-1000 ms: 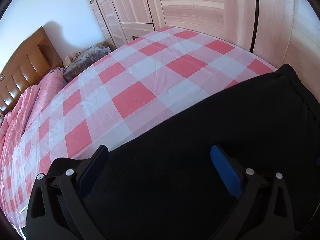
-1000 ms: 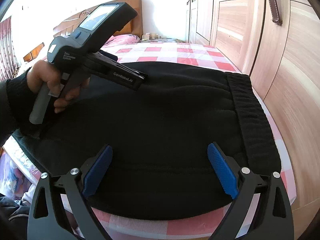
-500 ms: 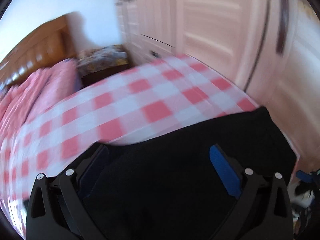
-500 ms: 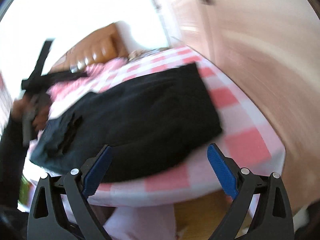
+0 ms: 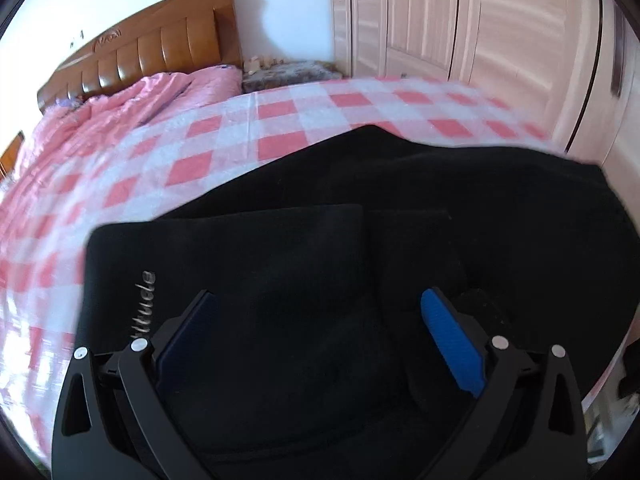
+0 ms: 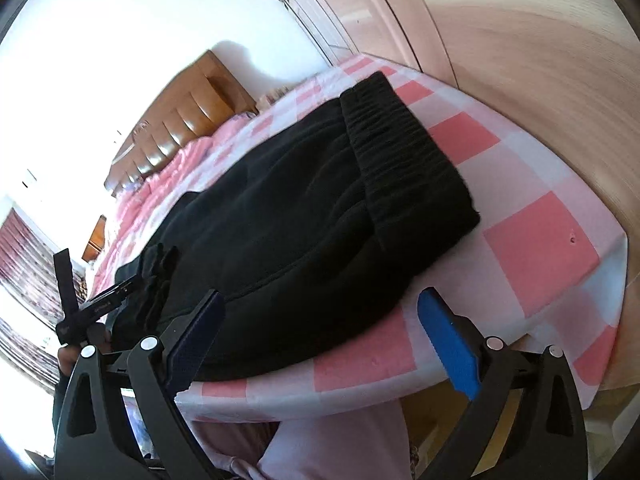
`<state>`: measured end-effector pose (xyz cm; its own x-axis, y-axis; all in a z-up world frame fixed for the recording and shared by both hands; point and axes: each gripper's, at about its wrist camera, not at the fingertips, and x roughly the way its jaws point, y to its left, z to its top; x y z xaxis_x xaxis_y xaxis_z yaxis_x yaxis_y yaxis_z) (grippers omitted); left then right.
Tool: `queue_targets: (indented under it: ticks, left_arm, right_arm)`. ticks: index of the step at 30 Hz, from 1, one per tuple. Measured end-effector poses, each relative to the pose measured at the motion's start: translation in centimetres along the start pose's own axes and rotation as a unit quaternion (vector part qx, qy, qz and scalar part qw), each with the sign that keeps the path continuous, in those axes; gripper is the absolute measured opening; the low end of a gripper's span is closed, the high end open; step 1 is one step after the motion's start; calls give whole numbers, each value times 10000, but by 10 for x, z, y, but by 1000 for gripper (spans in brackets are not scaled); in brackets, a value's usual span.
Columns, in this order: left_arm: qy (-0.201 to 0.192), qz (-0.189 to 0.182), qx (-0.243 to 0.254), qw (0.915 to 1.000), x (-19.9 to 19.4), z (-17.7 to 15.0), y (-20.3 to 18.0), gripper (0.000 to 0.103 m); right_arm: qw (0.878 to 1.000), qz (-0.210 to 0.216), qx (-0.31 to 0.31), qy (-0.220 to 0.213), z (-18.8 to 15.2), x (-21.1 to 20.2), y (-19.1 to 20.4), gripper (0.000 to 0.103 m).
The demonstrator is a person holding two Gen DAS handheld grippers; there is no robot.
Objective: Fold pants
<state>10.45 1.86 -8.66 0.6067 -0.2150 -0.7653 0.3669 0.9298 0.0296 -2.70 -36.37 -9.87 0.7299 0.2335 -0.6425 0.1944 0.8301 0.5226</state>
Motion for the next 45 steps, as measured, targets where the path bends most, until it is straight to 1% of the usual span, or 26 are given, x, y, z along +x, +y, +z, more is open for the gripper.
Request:
queue_targets:
  ticks: [2,3,6,12,15,18,20,21,22,24,25,26,28,30,31,32,33,35,36,37,39,40,41,43,44,45]
  left_arm:
    - [102,-270,-264,9992,7,-1,9,102]
    - [128,-317,-304,9990,8,-1,10,102]
    - [51,-255,-167,9995,5,-3,5,102]
    - [4,-337,-180,9993,5,-5,6,102]
    - [-19,-348,-190,9992,5,-5,6,102]
    - [-2,-358,-193,9992,5,-5,6,102]
    - [62,-360,-182,9992,5,-3,6,102]
    - [98,-349,-178,9992,4,-2,5,102]
    - [189,-310,-167,9992,3,0,5,102]
    - [314,-97,-71,9994,-4,7,0,101]
    - [217,80,23,9997,-13,13,-6,101]
    - [86,129,90,9998,-22,19,-12,101]
    - [-64,-149,254,9995,-39,39,-37,101]
    - [-22,-488,463,9977,-44,54,-65,101]
    - [170,-986,668,9927,-41,66,-92,101]
    - [330,-1286,754,9883,-38,73,-108,101]
    - [562,-1675,854,9806,-33,86,-134,101]
    - [802,-2042,1036,9701,-26,105,-175,101]
    - [932,-2160,1166,9649,-23,114,-198,101]
    - [1124,-2250,1389,9578,-19,125,-231,101]
    - [1391,-2368,1889,9428,-19,132,-281,101]
    - [1480,-2393,2248,9329,-21,132,-312,101]
    - [1552,-2275,2657,9239,-22,127,-341,101]
    - [1751,-1838,3369,9066,-14,113,-383,101]
    - [1876,-1572,3579,9011,-5,107,-398,101]
    - [2021,-1308,3681,8981,6,104,-409,101]
  right_arm:
    - [9997,-180,-115,145,1,3,6,96]
    - [9992,-273,-164,229,3,5,9,97]
    - [9980,-421,-89,470,10,13,13,99]
    - [9957,-500,-71,780,14,19,16,99]
    - [9958,-427,184,795,20,21,12,99]
    - [9967,-364,406,595,25,23,8,99]
    - [9972,-392,581,276,20,19,4,83]
    - [9969,-448,614,180,18,16,2,67]
    - [9964,-498,681,55,15,13,-4,47]
    - [9944,-192,1026,-135,9,8,-18,38]
    - [9936,-59,1099,-271,6,7,-23,35]
    - [9941,-34,1015,-388,4,5,-22,33]
    - [9938,32,855,-713,-1,2,-17,28]
    - [9928,89,720,-952,-1,-2,-11,26]
    - [9923,67,551,-1103,-1,-4,-5,24]
    - [9920,21,405,-1197,-1,-6,1,24]
    - [9914,-58,235,-1282,0,-9,6,23]
    - [9895,-239,-104,-1424,1,-11,19,23]
    - [9886,-327,-240,-1452,0,-10,23,23]
    - [9874,-434,-364,-1481,1,-9,27,23]
    - [9866,-498,-396,-1505,1,-7,28,23]
    - [9857,-567,-453,-1519,1,-6,30,23]
    - [9843,-645,-543,-1549,1,-5,32,23]
    - [9819,-765,-689,-1589,-3,-3,35,23]
    - [9807,-825,-752,-1603,-5,-2,36,23]
    - [9794,-887,-821,-1619,-6,-1,38,23]
